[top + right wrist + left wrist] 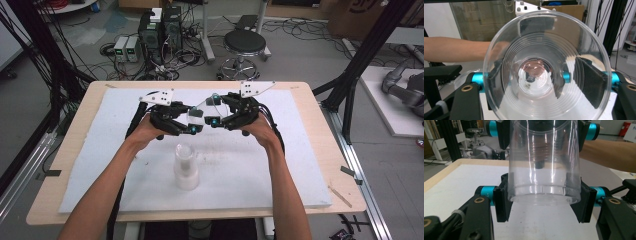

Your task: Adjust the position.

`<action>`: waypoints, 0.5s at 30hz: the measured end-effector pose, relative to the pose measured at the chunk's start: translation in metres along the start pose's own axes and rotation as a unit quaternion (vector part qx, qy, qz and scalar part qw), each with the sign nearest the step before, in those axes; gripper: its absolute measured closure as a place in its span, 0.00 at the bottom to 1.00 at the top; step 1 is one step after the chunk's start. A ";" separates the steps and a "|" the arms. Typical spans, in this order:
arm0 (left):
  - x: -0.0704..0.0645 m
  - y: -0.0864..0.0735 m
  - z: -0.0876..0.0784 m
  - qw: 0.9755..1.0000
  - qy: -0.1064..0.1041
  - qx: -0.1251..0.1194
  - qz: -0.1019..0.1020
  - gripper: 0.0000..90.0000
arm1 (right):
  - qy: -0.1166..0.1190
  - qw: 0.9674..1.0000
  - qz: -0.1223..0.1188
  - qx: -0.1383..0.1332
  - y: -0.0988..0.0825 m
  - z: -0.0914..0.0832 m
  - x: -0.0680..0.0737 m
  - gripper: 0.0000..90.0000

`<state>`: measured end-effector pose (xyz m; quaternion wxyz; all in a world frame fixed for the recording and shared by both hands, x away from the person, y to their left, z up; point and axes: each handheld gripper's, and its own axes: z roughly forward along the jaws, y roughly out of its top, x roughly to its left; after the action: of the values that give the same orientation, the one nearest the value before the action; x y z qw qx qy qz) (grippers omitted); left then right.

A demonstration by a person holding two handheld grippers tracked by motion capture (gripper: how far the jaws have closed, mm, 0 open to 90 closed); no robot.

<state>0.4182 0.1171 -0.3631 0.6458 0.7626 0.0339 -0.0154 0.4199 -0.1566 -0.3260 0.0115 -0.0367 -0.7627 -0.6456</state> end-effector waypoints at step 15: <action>0.002 0.000 -0.003 0.999 0.024 -0.007 -0.033 0.10 | -0.006 1.000 0.005 0.004 0.000 -0.001 0.000 0.34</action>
<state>0.4203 0.1198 -0.3628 0.6490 0.7569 0.0743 -0.0184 0.4202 -0.1577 -0.3262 0.0104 -0.0449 -0.7652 -0.6421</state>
